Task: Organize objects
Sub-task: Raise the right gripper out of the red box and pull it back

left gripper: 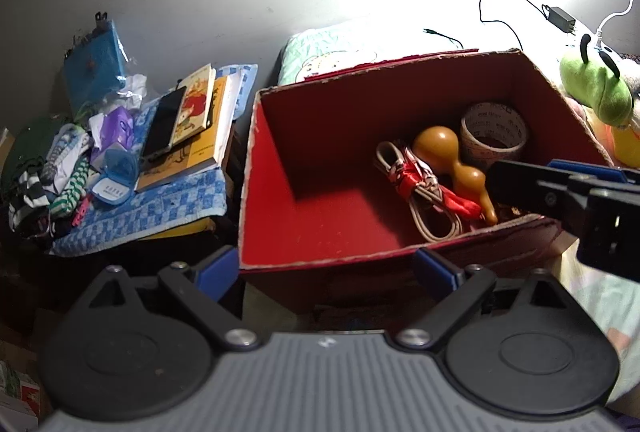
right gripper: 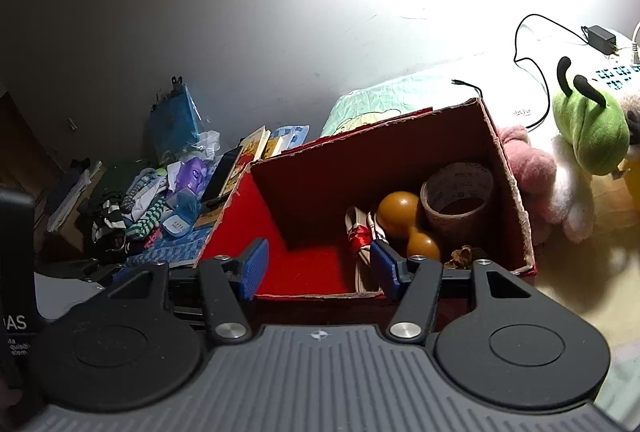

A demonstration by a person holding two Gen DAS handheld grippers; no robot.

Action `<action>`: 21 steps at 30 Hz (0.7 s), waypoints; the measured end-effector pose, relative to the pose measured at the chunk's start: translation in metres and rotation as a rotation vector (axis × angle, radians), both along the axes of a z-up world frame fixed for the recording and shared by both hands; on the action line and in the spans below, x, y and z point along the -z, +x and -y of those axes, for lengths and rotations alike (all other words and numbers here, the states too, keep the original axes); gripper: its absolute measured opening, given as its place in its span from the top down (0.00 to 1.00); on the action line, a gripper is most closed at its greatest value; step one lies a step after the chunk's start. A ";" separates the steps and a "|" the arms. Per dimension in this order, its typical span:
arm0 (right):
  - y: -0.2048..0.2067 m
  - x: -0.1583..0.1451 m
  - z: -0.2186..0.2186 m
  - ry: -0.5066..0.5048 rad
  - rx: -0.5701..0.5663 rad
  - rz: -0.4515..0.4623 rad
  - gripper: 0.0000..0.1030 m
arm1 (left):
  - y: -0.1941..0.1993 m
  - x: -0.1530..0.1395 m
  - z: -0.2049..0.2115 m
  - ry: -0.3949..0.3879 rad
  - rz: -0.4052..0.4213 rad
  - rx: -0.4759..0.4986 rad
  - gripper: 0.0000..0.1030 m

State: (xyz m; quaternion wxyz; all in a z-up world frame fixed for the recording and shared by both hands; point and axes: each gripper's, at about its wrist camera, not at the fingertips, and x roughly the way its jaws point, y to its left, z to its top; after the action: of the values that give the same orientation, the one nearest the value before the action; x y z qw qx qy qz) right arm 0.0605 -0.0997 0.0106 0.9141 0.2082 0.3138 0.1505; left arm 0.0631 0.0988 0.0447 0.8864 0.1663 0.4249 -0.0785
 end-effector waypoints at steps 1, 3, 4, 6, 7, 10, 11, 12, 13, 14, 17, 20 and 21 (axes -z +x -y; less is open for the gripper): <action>-0.001 0.001 -0.001 0.002 -0.002 -0.004 0.42 | -0.001 0.001 -0.002 0.001 -0.001 -0.001 0.08; -0.003 0.004 -0.005 0.010 -0.008 -0.015 0.42 | -0.002 0.002 -0.006 0.004 -0.007 -0.007 0.08; -0.004 0.006 -0.006 0.015 -0.010 -0.021 0.42 | -0.002 0.004 -0.008 0.003 -0.011 -0.010 0.08; -0.005 0.010 -0.009 0.028 -0.018 -0.039 0.42 | -0.003 0.007 -0.012 0.002 -0.023 -0.013 0.08; -0.005 0.012 -0.010 0.034 -0.022 -0.052 0.42 | -0.003 0.009 -0.014 0.001 -0.031 -0.014 0.08; -0.007 0.016 -0.014 0.040 -0.034 -0.064 0.42 | -0.003 0.018 -0.018 0.002 -0.058 -0.018 0.08; -0.008 0.017 -0.017 0.033 -0.042 -0.073 0.42 | -0.003 0.021 -0.020 0.001 -0.067 -0.019 0.08; -0.008 0.019 -0.019 0.031 -0.042 -0.082 0.42 | -0.003 0.023 -0.021 0.000 -0.077 -0.021 0.08; -0.008 0.021 -0.020 0.034 -0.041 -0.088 0.42 | -0.003 0.026 -0.022 -0.002 -0.087 -0.022 0.08; -0.009 0.023 -0.022 0.035 -0.046 -0.098 0.42 | -0.003 0.028 -0.023 -0.004 -0.095 -0.022 0.08; -0.009 0.029 -0.026 0.033 -0.059 -0.122 0.42 | -0.003 0.033 -0.027 -0.004 -0.110 -0.022 0.08; -0.008 0.033 -0.028 0.032 -0.062 -0.144 0.42 | -0.003 0.039 -0.029 -0.004 -0.128 -0.020 0.08; -0.008 0.035 -0.028 0.035 -0.061 -0.154 0.42 | -0.003 0.041 -0.030 -0.004 -0.135 -0.019 0.07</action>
State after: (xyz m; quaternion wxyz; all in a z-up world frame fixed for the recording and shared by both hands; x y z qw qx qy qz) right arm 0.0529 -0.0715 -0.0241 0.8784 0.2256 0.3867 0.1671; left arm 0.0605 0.1286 0.0034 0.8567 0.1548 0.4852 -0.0819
